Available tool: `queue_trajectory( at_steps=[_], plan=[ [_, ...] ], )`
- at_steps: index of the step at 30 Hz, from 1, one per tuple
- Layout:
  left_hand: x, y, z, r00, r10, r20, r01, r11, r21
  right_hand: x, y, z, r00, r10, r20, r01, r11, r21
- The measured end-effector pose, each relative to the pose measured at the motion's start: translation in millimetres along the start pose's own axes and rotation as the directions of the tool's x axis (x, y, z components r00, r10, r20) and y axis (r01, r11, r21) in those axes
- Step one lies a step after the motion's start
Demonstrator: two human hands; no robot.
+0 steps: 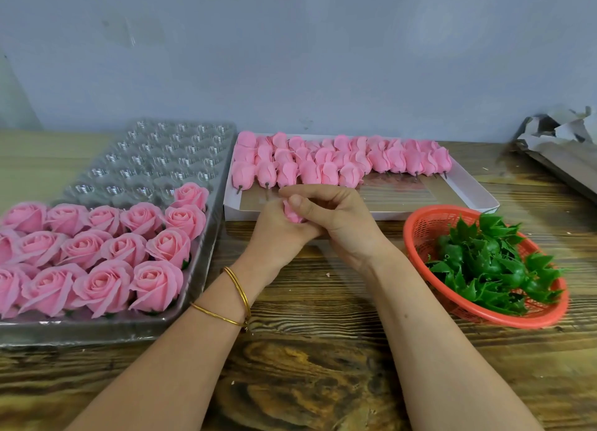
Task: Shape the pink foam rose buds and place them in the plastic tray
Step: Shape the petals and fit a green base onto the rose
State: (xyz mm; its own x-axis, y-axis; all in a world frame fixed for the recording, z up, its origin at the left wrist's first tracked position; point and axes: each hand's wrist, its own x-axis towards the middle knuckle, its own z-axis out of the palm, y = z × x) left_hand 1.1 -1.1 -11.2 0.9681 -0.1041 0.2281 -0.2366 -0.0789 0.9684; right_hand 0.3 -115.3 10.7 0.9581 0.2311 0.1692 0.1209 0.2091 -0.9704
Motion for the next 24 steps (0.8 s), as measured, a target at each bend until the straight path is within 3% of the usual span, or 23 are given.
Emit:
queue_trajectory(
  at_steps=[8,16,24],
  plan=[
    [-0.5,2.8,1.6,1.000,0.000,-0.016,-0.001,0.995,-0.098,-0.1,1.5,0.9,1.000,0.014,0.014,-0.013,1.000,-0.018],
    [0.2,0.6,-0.8,0.999,-0.021,-0.037,0.017,0.996,-0.086,-1.7,0.1,3.7,1.000,0.012,0.013,-0.010,0.996,-0.093],
    [2.1,0.7,-0.6,0.996,-0.040,-0.083,0.035,0.998,-0.057,-5.4,3.0,9.8,0.999,-0.042,-0.004,0.039,0.963,-0.266]
  ],
)
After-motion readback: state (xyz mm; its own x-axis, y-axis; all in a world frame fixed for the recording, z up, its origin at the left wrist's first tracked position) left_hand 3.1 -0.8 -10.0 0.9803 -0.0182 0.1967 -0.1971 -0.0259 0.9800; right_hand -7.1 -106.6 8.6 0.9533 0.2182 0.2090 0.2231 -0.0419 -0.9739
